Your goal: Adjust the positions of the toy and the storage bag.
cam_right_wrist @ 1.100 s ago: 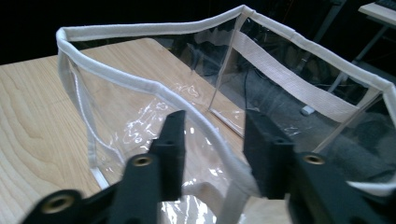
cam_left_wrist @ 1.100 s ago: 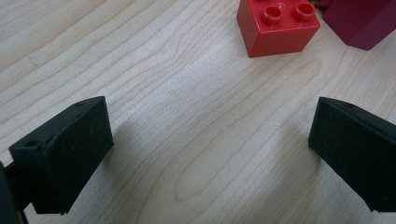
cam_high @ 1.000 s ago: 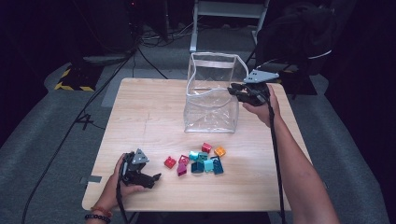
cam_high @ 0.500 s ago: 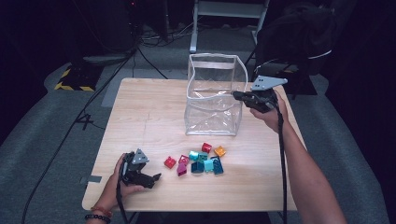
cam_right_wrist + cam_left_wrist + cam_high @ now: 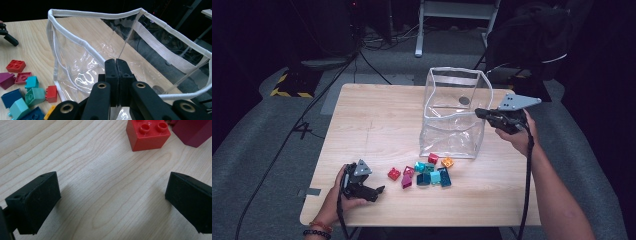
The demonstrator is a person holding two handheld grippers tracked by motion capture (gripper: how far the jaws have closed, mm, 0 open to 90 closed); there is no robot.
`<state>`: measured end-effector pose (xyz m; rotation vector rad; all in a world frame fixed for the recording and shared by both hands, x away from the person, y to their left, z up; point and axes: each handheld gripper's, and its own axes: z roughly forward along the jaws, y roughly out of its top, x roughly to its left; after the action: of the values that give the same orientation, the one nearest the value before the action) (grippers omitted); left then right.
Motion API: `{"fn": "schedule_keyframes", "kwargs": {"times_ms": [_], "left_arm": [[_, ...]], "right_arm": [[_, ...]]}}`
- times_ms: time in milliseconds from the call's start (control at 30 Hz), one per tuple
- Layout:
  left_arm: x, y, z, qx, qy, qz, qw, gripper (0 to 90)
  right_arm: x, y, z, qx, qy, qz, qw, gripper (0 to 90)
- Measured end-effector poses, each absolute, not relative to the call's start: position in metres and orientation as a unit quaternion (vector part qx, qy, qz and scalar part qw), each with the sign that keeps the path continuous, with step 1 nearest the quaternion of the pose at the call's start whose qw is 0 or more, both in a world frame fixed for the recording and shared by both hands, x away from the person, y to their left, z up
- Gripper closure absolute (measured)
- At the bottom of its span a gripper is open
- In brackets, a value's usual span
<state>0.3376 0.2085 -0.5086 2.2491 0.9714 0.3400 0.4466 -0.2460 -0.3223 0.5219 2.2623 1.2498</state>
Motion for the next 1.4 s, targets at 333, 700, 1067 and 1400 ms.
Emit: {"fn": "schedule_keyframes", "kwargs": {"times_ms": [333, 700, 1067, 1400], "left_arm": [[0.336, 0.179, -0.508, 0.880, 0.323, 0.109, 0.332, 0.4], [0.332, 0.132, -0.507, 0.899, 0.265, 0.087, 0.336, 1.1], [0.330, 0.108, -0.508, 0.905, 0.238, 0.077, 0.344, 1.4], [0.324, 0.141, -0.508, 0.898, 0.264, 0.089, 0.340, 1.4]], "right_arm": [[0.427, -0.266, -0.324, 0.201, 0.825, 0.463, 0.255, 89.0], [0.415, -0.283, -0.318, 0.218, 0.810, 0.481, 0.256, 86.4], [0.391, -0.305, -0.322, 0.235, 0.789, 0.498, 0.274, 66.7], [0.366, -0.341, -0.356, 0.283, 0.769, 0.506, 0.269, 50.5]]}}
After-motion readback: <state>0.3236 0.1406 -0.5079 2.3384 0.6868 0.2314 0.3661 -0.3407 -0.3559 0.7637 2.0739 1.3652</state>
